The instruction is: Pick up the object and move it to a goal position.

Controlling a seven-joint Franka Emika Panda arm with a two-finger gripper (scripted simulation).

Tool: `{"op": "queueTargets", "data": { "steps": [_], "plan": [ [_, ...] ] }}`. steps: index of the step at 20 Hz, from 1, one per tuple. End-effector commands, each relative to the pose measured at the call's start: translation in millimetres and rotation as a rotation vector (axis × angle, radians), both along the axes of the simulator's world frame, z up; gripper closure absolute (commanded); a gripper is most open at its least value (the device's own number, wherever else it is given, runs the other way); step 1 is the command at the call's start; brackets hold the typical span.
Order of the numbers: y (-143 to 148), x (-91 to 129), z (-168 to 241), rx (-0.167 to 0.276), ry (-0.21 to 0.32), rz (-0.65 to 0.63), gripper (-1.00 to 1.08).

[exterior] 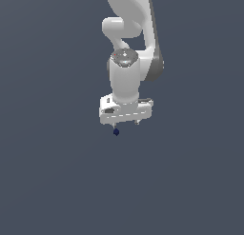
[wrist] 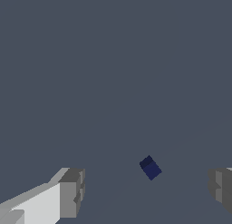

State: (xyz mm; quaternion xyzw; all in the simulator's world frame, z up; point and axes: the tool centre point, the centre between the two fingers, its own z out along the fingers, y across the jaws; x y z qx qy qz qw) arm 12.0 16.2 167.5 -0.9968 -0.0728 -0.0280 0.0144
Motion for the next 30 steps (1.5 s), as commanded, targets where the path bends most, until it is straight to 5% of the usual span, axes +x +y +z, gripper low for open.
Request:
{"op": "queueTargets", "data": {
  "steps": [1,18,30],
  "plan": [
    [-5.6,-3.6,-10.6,-0.009,0.004,0.06,-0.92],
    [-38.6,-35.5,-81.2,-0.046,0.032,0.493,-0.92],
    [-47.0,-48.6,-103.4,-0.049,0.041,0.642,-0.92]
  ]
}}
